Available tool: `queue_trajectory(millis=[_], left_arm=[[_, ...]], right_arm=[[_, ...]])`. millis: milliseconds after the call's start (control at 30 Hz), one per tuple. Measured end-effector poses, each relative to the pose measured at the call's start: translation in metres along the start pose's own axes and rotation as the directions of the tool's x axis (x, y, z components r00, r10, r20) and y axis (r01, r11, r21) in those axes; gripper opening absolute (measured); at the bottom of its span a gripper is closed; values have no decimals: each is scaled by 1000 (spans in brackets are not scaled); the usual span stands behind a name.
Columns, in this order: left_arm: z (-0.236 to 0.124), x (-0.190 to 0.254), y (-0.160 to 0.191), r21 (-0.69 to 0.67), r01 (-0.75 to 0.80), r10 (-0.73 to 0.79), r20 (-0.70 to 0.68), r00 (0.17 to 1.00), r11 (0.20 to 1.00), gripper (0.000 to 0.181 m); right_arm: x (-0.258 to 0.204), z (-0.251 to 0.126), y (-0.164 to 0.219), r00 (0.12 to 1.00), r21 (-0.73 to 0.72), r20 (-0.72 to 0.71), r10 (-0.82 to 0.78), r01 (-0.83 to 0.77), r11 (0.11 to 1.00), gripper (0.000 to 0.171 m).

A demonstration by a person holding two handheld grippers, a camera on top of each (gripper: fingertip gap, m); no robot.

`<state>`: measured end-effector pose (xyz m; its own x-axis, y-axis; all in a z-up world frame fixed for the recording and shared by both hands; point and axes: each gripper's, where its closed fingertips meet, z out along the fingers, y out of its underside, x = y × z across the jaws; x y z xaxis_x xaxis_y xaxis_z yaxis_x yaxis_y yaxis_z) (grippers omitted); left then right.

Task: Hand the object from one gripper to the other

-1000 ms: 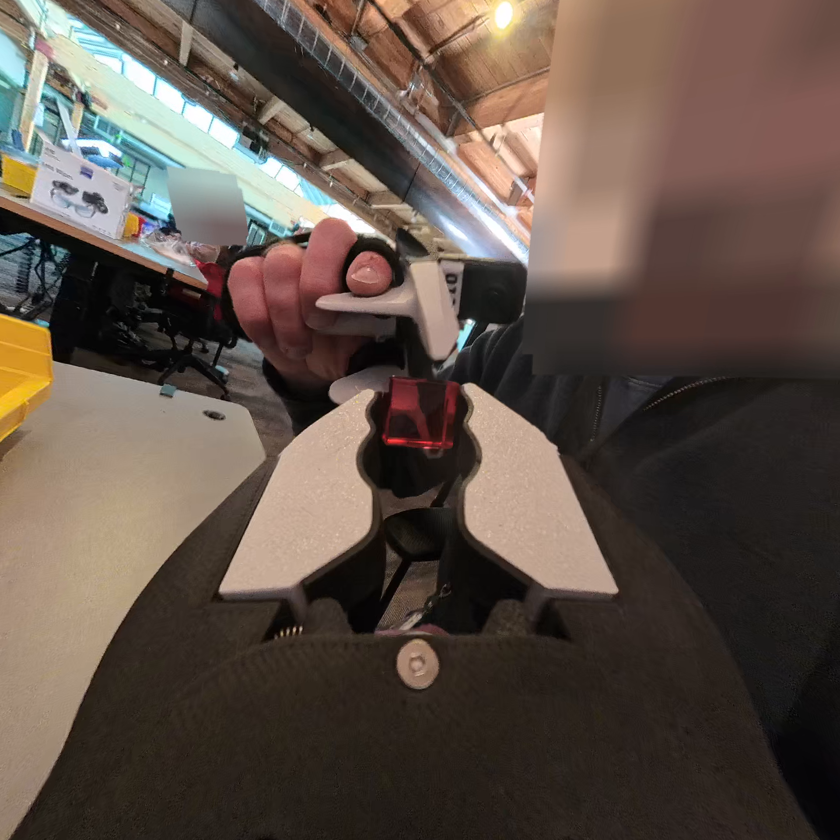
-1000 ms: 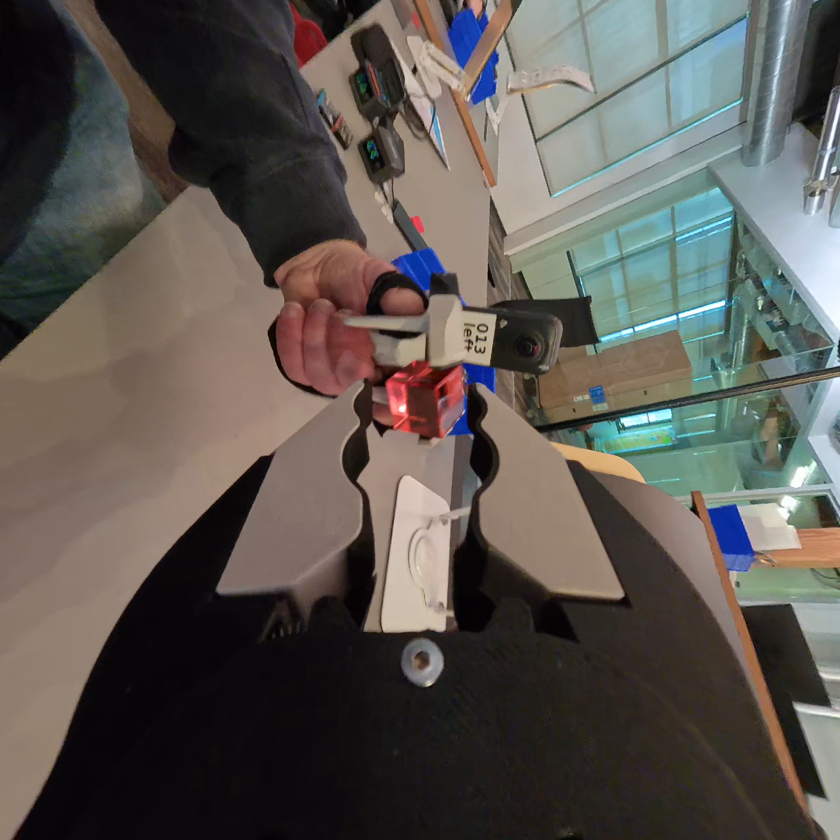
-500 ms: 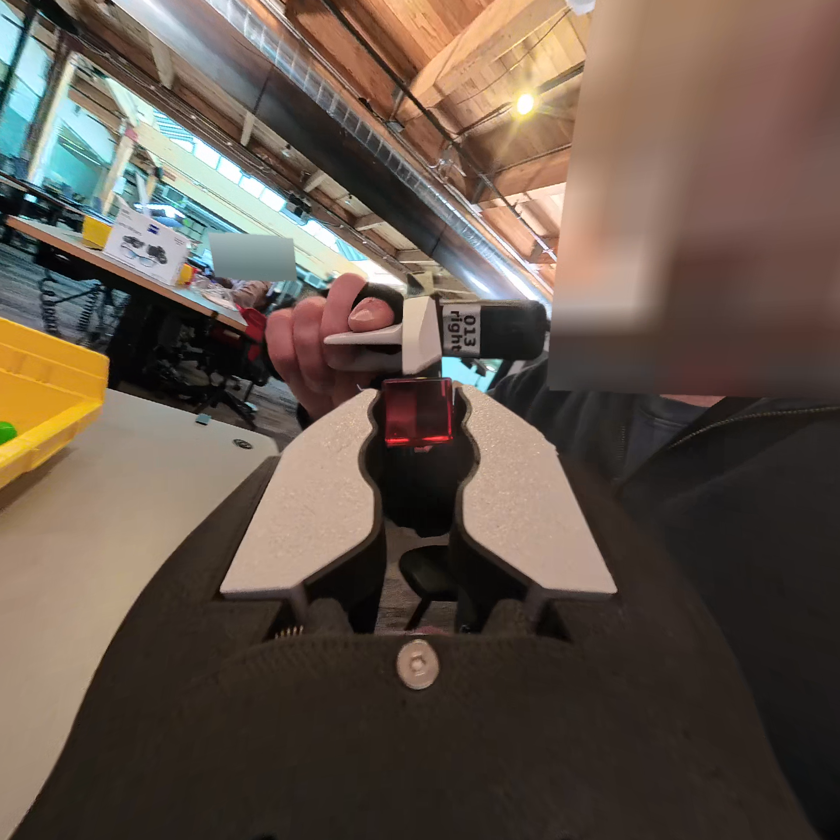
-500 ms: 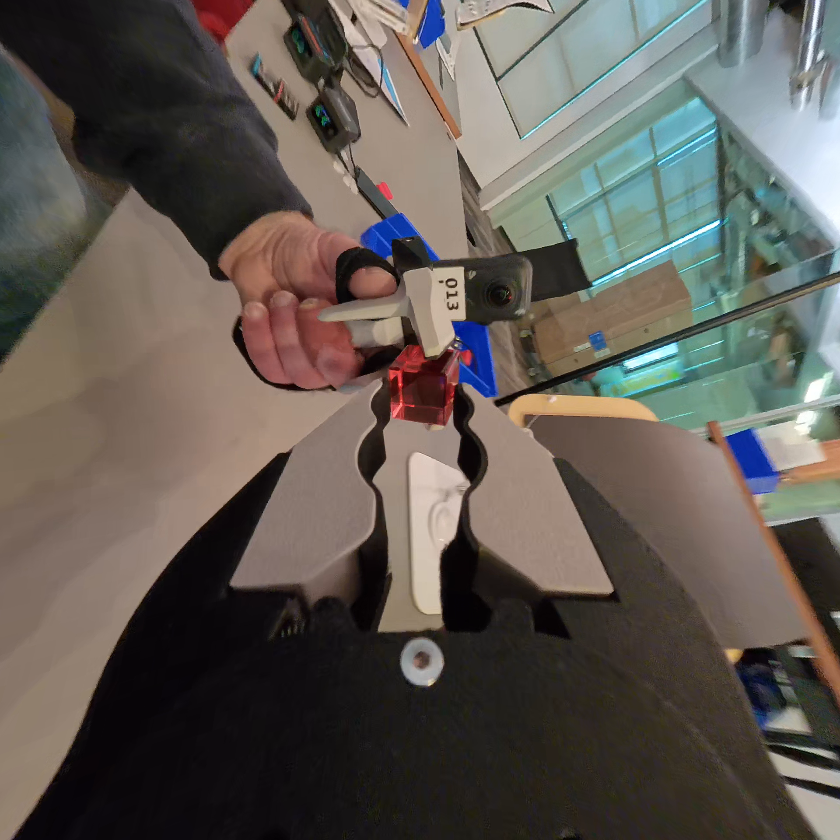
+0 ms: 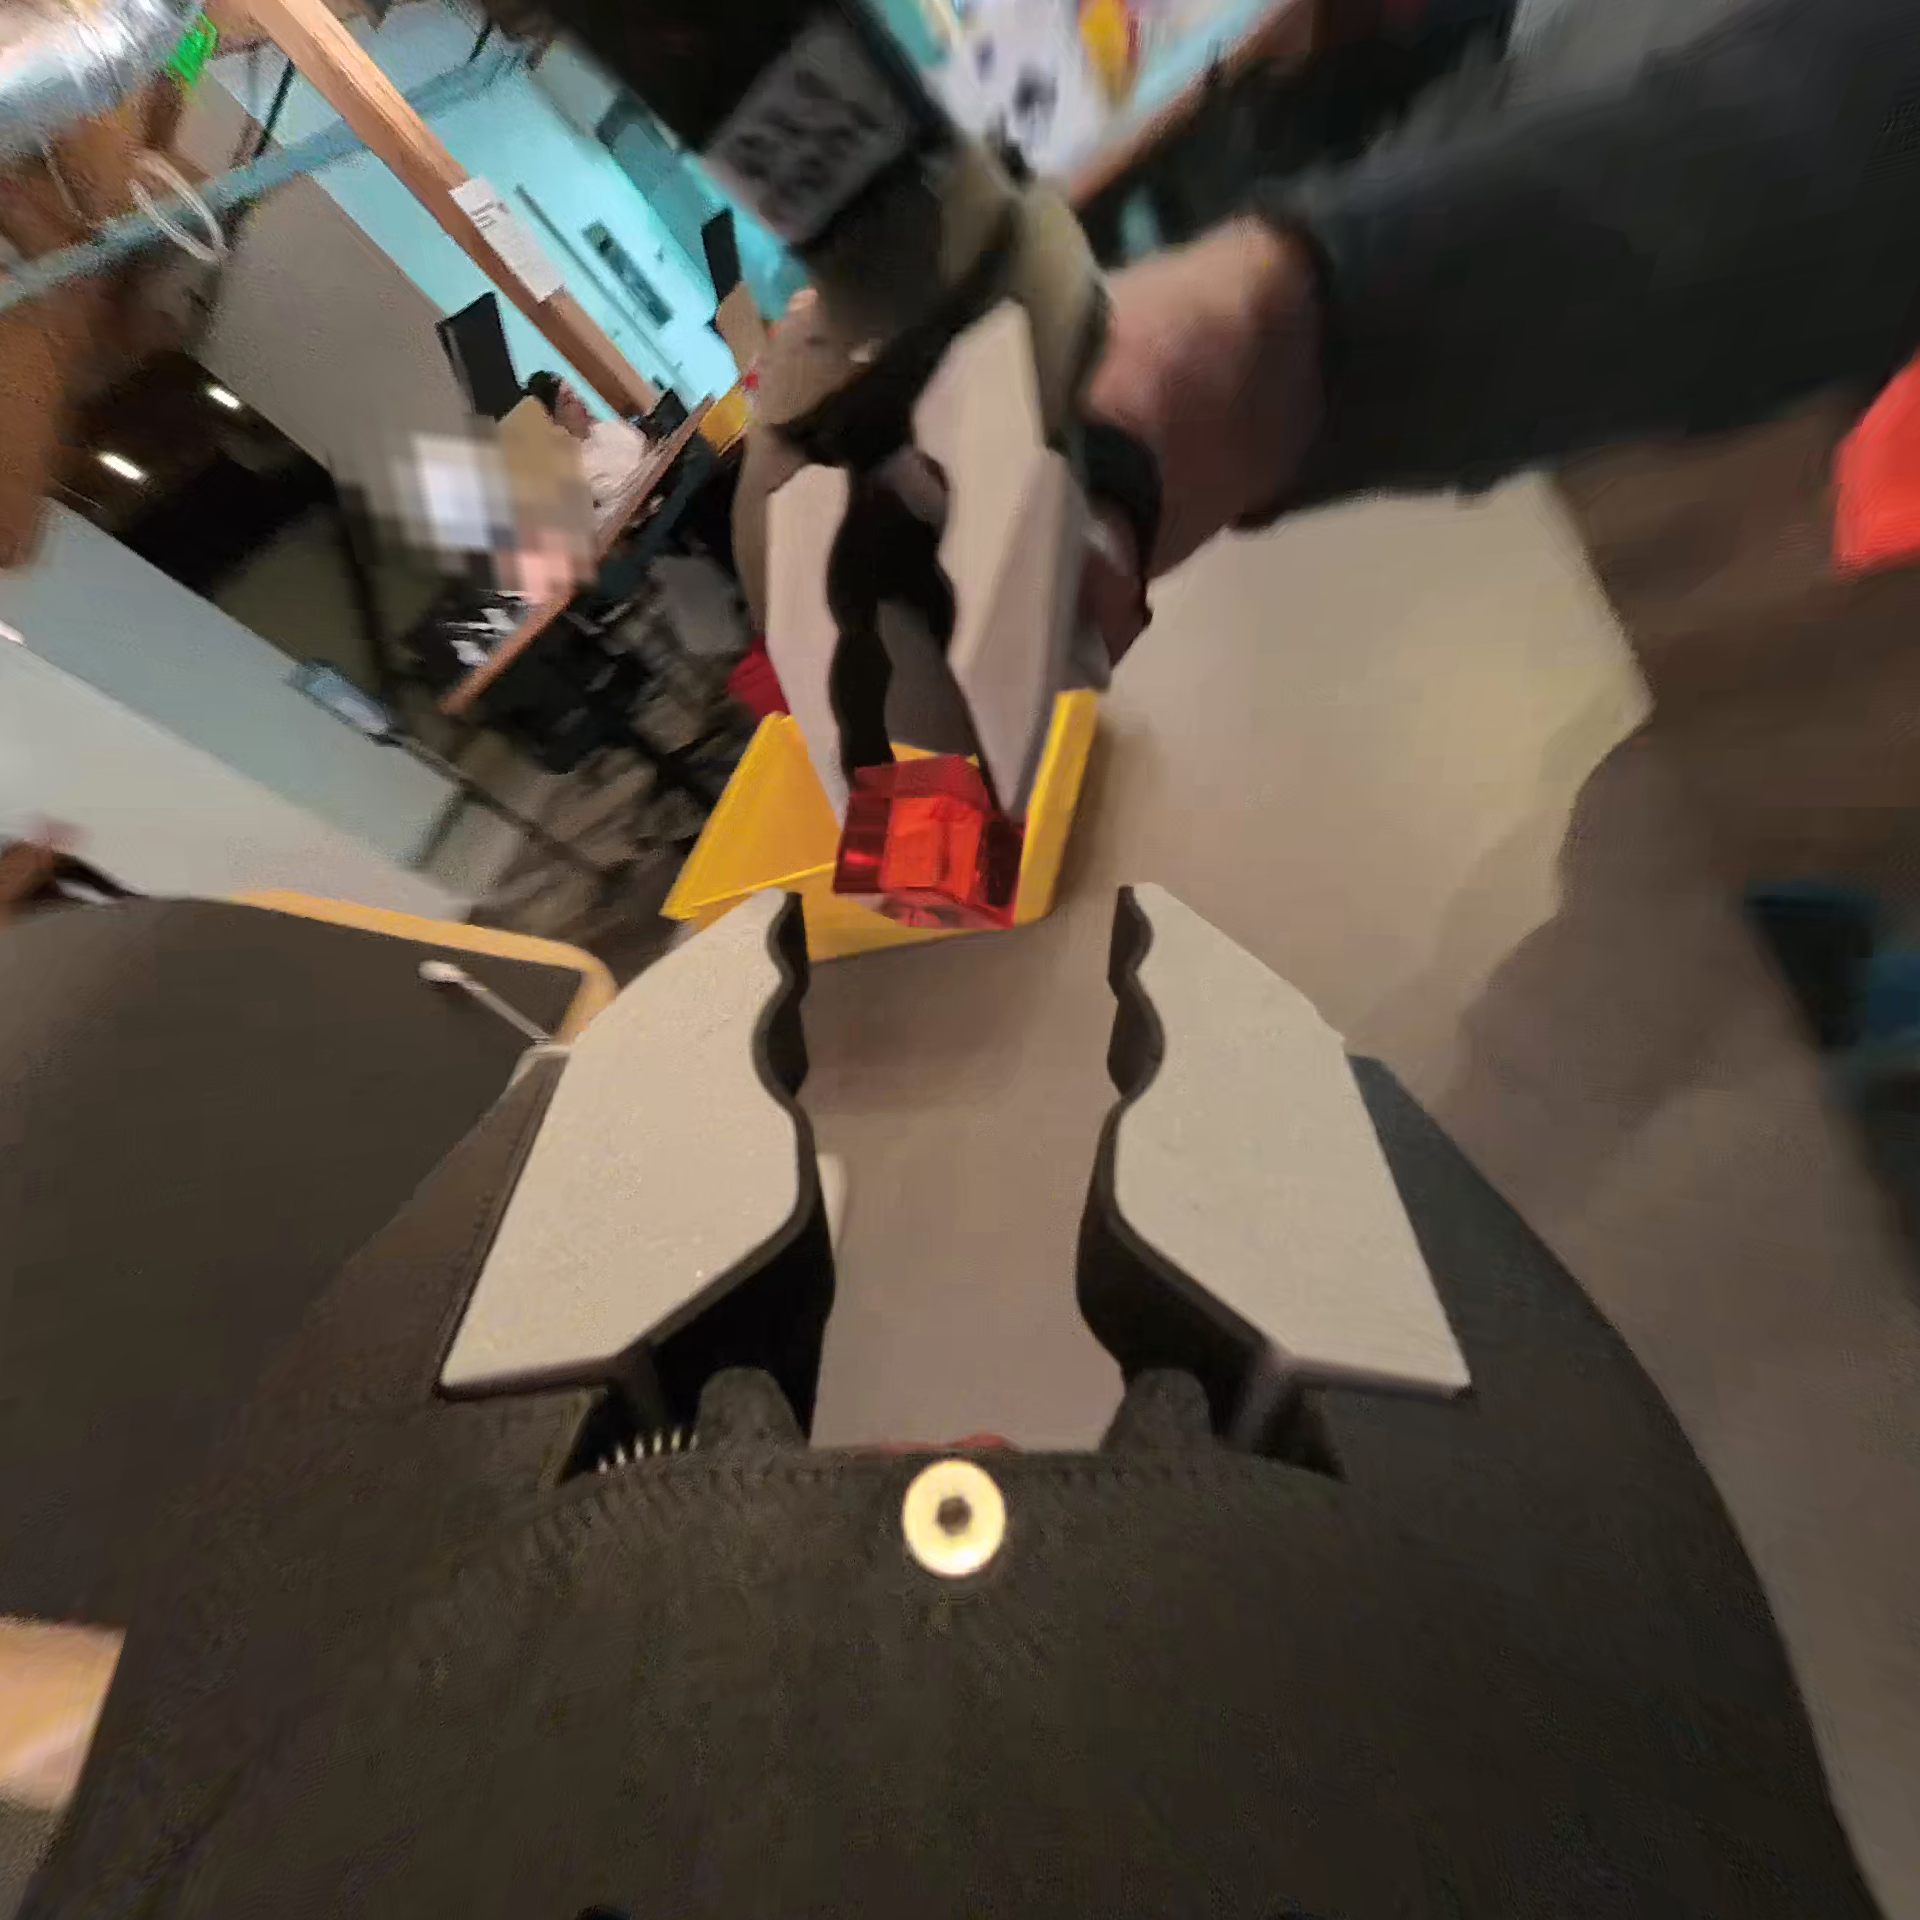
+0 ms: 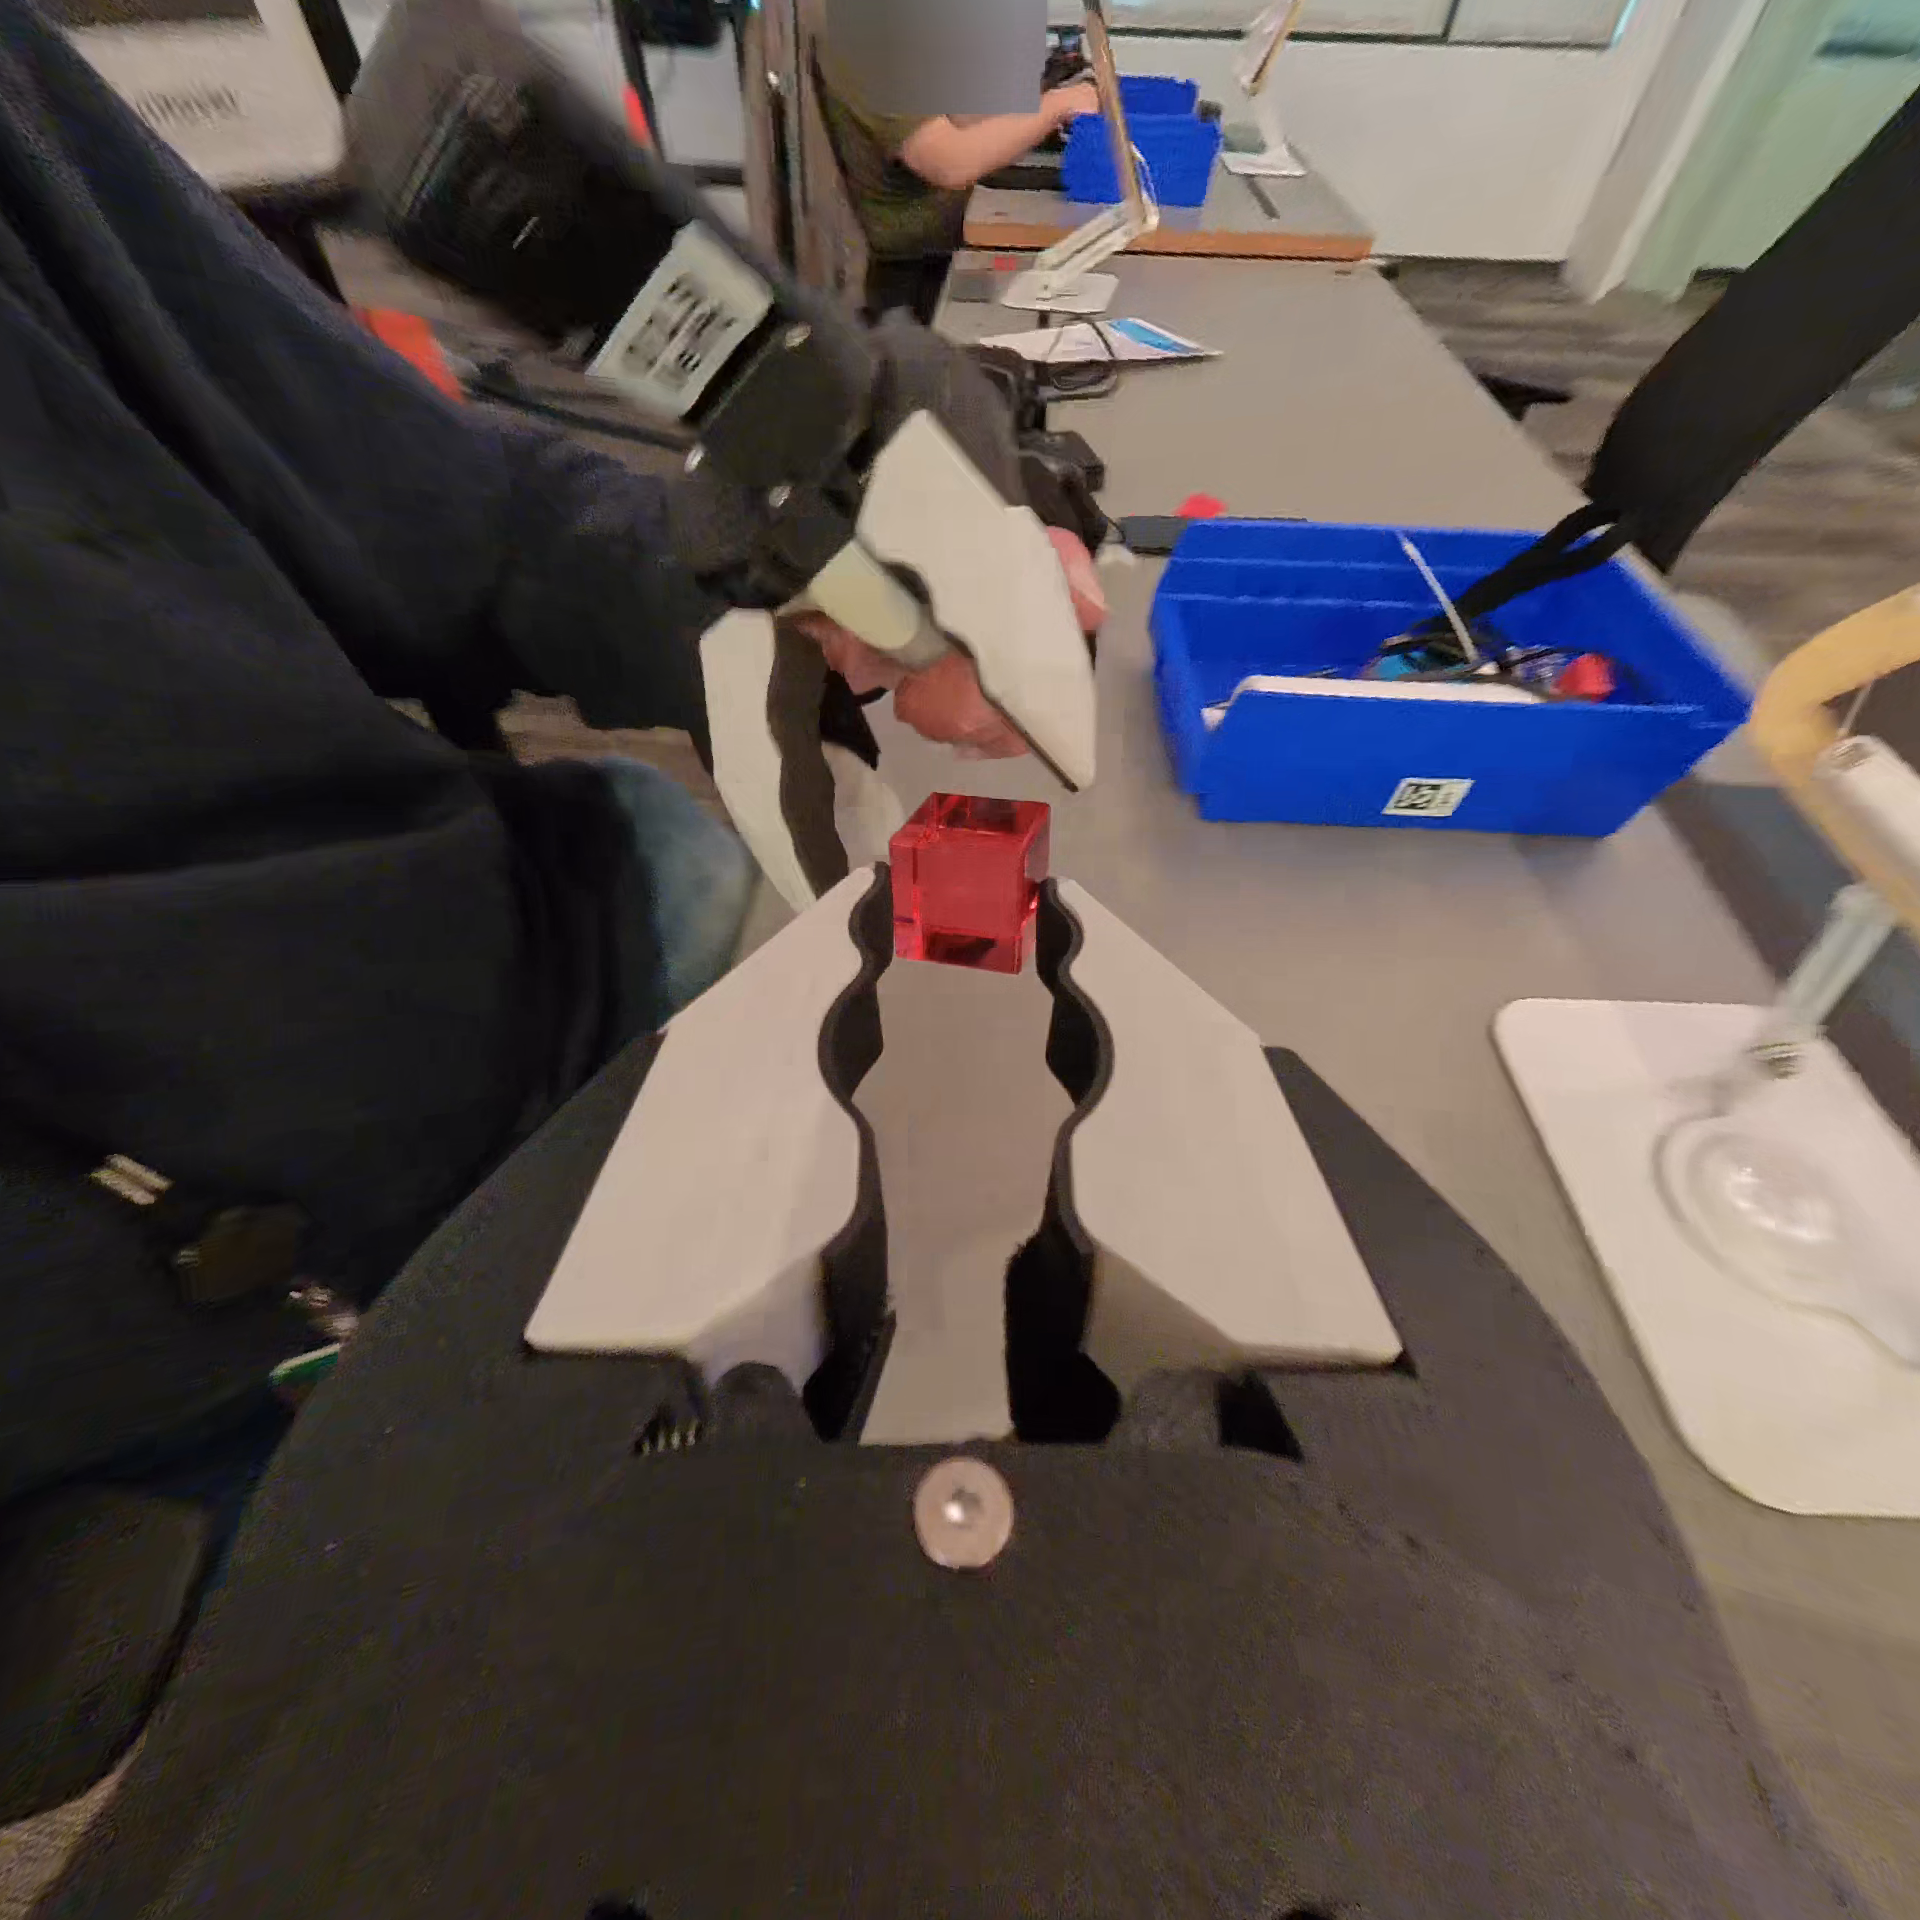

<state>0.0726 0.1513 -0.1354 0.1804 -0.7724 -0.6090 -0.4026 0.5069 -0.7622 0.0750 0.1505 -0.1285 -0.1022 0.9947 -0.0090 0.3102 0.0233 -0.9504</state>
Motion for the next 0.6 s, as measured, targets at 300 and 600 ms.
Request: queue_trajectory(millis=[300,600], left_arm=[[18,-8,-1,-198,-451,486,190,853,870,57],[27,2,9,-225,-481,516,129,847,847,31]], right_arm=[[-5,4,5,928,4,236,287,-296,955,24],[-7,4,15,891,-9,273,363,-374,927,25]])
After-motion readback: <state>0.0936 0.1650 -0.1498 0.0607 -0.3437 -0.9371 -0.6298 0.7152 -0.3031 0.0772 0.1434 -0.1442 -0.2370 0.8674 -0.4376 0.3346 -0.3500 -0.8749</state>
